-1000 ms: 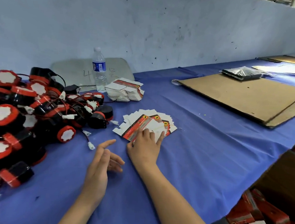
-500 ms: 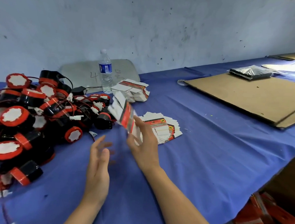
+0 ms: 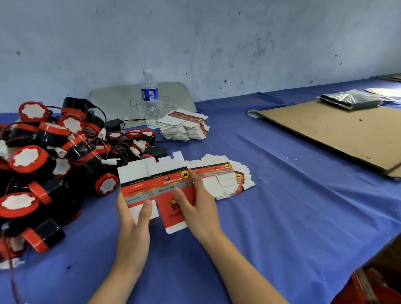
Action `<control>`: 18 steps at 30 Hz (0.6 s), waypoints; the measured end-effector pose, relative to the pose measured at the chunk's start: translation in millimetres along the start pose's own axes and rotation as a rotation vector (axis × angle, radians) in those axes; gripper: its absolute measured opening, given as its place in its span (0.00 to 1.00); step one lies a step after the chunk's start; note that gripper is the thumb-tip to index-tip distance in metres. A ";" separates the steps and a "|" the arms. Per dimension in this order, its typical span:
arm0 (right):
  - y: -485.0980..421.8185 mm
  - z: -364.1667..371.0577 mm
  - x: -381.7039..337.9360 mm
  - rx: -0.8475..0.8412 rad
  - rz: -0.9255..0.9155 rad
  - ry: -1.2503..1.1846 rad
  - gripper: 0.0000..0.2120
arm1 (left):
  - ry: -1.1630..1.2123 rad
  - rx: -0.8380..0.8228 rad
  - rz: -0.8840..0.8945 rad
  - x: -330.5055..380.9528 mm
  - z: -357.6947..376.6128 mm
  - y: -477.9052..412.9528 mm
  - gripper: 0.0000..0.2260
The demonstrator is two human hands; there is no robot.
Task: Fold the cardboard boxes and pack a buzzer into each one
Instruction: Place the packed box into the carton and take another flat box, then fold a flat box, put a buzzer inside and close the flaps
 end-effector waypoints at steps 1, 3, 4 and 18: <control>0.3 -1.0 -0.5 0.009 0.007 -0.023 0.31 | -0.005 -0.009 -0.002 0.3 1.5 1.3 0.32; 0.4 -4.6 -1.5 0.036 0.007 -0.056 0.34 | -0.010 -0.035 -0.016 -0.3 5.0 2.5 0.35; 0.3 -6.6 -2.8 0.045 0.005 -0.067 0.35 | -0.007 -0.046 -0.023 -0.6 6.3 2.6 0.36; 12.7 28.4 -19.1 -0.189 0.059 -0.600 0.12 | -0.345 -0.094 0.136 4.3 28.0 12.1 0.40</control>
Point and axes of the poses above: each hand's wrist, its own y-axis away from the middle knuckle, its own z-axis out of the palm, x = y × z, the point moved 9 cm from there along -y, towards the middle knuckle, and after that the axes turned 14 degrees about -z, right-handed, at the moved point
